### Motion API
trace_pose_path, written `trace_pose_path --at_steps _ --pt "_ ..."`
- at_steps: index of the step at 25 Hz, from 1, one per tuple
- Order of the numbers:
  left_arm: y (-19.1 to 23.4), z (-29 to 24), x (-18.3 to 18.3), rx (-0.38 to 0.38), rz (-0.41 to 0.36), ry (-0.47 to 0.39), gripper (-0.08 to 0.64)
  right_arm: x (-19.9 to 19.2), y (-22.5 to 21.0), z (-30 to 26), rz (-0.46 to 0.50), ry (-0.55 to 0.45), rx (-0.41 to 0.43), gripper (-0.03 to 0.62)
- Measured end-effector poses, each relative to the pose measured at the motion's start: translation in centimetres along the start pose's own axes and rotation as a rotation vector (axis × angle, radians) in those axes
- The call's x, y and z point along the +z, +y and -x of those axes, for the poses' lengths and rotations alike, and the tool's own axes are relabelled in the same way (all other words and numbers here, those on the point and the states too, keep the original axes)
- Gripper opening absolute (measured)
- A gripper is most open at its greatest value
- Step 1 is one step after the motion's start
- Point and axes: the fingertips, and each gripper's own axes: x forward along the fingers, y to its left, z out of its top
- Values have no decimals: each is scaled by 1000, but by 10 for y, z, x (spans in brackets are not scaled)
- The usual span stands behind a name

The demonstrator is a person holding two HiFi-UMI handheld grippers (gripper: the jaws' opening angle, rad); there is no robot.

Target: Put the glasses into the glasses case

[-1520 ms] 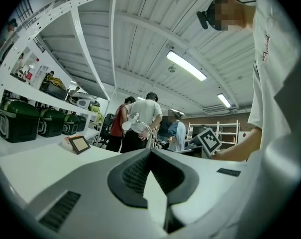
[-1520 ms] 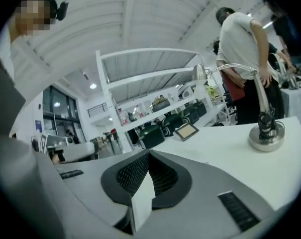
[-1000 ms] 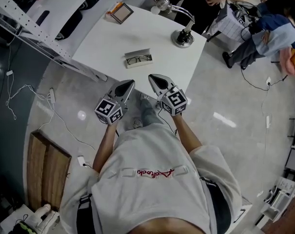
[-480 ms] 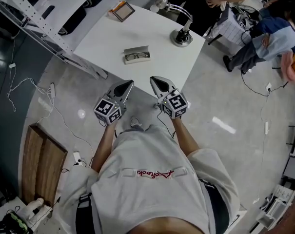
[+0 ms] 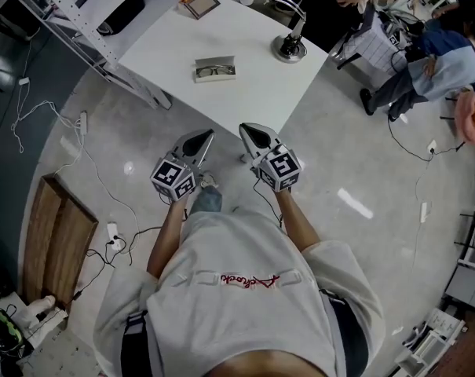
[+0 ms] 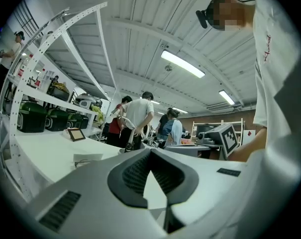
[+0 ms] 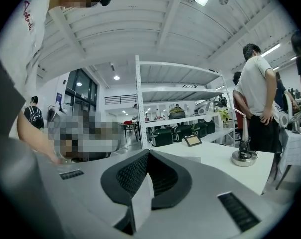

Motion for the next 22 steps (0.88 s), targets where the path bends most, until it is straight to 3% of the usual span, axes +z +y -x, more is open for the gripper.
trace_pose_path --at_steps 14,22 --pt "-66 51 -18 34 -4 -21 14 -18 61 55 11 7 31 0" --pt "-81 82 -27 65 -12 -25 14 -22 91 65 21 -10 53 0"
